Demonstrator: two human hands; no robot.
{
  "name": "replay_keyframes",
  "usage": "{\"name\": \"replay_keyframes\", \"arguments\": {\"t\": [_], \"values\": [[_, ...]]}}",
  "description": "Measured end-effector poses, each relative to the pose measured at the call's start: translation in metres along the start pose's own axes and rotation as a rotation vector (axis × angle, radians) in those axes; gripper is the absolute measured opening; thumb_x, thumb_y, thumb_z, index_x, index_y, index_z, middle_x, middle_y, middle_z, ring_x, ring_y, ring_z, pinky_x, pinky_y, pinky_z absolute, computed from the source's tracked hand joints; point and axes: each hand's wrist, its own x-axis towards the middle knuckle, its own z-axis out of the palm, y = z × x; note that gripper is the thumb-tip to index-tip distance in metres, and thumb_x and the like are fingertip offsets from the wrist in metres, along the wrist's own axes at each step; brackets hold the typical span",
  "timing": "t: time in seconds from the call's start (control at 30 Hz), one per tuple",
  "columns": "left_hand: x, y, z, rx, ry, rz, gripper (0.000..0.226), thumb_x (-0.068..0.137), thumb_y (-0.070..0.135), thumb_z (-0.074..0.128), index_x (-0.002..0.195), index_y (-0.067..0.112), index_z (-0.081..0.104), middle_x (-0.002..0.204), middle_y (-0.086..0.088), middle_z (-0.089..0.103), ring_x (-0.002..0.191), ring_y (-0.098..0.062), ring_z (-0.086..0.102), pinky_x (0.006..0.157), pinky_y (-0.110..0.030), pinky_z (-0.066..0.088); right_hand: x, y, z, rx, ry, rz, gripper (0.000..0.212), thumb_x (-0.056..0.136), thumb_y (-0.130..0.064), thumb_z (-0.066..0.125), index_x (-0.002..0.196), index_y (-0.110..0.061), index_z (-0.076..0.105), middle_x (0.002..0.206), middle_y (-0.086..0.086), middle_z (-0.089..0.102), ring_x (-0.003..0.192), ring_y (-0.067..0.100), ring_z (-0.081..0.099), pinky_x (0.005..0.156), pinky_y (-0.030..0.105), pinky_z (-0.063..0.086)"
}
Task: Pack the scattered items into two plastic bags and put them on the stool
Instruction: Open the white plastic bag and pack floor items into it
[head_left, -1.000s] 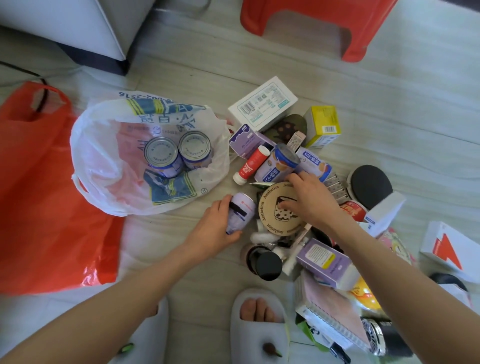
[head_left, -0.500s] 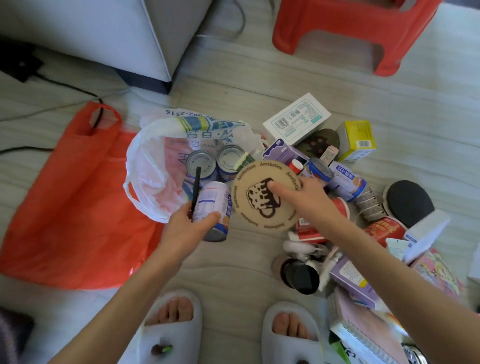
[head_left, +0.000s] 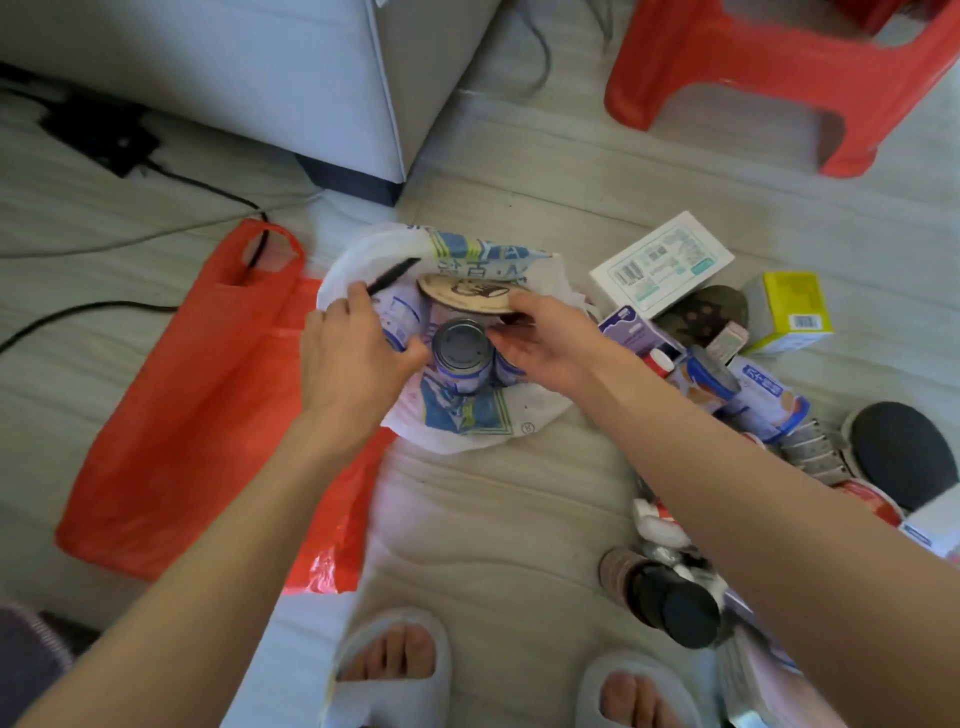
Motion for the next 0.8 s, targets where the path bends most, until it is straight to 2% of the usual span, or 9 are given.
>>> {"name": "replay_keyframes", "arguments": {"t": [0.07,0.13,0.17,0.23,0.3,0.47,0.57,0.67,0.8], "values": [[0.012,-0.002,0.004,0.02,0.007,0.016,0.055,0.076,0.031,0.062,0.114,-0.006,0.046,0.105,-0.03,0.059,0.096,-0.042,0.051,0.083,-0.042,0.031,-0.005,0.005,0.0,-0.222,0.053,-0.105,0.009,0.091,-0.013,0.053,0.086,-0.008,0.058,0.081,0.009,0.058,0.069,0.018,0.055,0.064,0.024,0.051],[0.02,-0.002,0.015,0.038,-0.034,0.029,0.053,0.077,0.032,0.062,0.112,-0.005,0.046,0.105,-0.027,0.059,0.097,-0.041,0.051,0.085,-0.041,0.031,-0.008,0.012,-0.008,-0.642,0.166,-0.3,0.014,0.089,-0.019,0.055,0.085,-0.009,0.064,0.082,0.005,0.061,0.08,0.02,0.056,0.076,0.031,0.048],[0.023,-0.003,0.022,0.05,-0.069,0.043,0.052,0.077,0.033,0.062,0.111,-0.003,0.045,0.106,-0.026,0.059,0.098,-0.041,0.05,0.086,-0.041,0.031,-0.008,0.016,-0.014,-0.884,0.212,-0.435,0.019,0.089,-0.021,0.054,0.096,-0.008,0.066,0.092,0.004,0.063,0.091,0.02,0.057,0.084,0.031,0.044],[0.024,-0.004,0.037,0.063,-0.155,0.062,0.051,0.078,0.033,0.062,0.112,-0.001,0.044,0.11,-0.023,0.057,0.102,-0.04,0.048,0.088,-0.041,0.032,-0.007,0.021,-0.027,-1.29,0.197,-0.668,0.038,0.089,-0.024,0.053,0.123,-0.007,0.056,0.123,0.009,0.058,0.116,0.024,0.051,0.099,0.031,0.037],[0.022,-0.007,0.05,0.044,-0.207,0.048,0.05,0.079,0.031,0.061,0.114,-0.001,0.044,0.113,-0.023,0.054,0.105,-0.04,0.046,0.087,-0.041,0.033,-0.005,0.026,-0.038,-1.528,0.075,-0.697,0.051,0.09,-0.025,0.053,0.136,-0.008,0.042,0.142,0.012,0.041,0.132,0.028,0.035,0.108,0.037,0.031],[0.014,-0.021,0.065,-0.085,-0.181,0.032,0.055,0.079,0.028,0.064,0.12,-0.003,0.045,0.114,-0.025,0.052,0.102,-0.041,0.048,0.086,-0.045,0.037,0.0,0.041,-0.056,-1.818,-0.072,-0.621,0.064,0.094,-0.026,0.045,0.147,-0.01,0.014,0.158,0.01,0.001,0.146,0.024,-0.004,0.117,0.034,0.009],[0.001,-0.026,0.066,-0.187,-0.2,0.017,0.059,0.083,0.029,0.063,0.13,0.001,0.04,0.123,-0.02,0.047,0.111,-0.038,0.046,0.089,-0.04,0.035,-0.001,0.039,-0.057,-1.846,-0.086,-0.618,0.065,0.095,-0.028,0.043,0.148,-0.011,0.011,0.158,0.009,-0.003,0.145,0.022,-0.007,0.118,0.036,0.01],[-0.014,-0.029,0.07,-0.25,-0.266,0.083,0.061,0.083,0.017,0.064,0.135,0.001,0.037,0.132,-0.02,0.04,0.119,-0.036,0.042,0.094,-0.04,0.037,-0.002,0.036,-0.06,-1.883,-0.105,-0.604,0.066,0.095,-0.03,0.042,0.149,-0.012,0.008,0.158,0.008,-0.006,0.145,0.021,-0.009,0.118,0.034,0.007],[-0.013,-0.031,0.068,-0.188,-0.287,0.111,0.058,0.083,0.015,0.063,0.134,-0.001,0.038,0.133,-0.02,0.04,0.12,-0.035,0.042,0.091,-0.04,0.039,-0.005,0.037,-0.062,-1.898,-0.115,-0.599,0.065,0.095,-0.03,0.042,0.149,-0.013,0.01,0.158,0.009,-0.005,0.145,0.022,-0.008,0.119,0.036,0.008]]}}
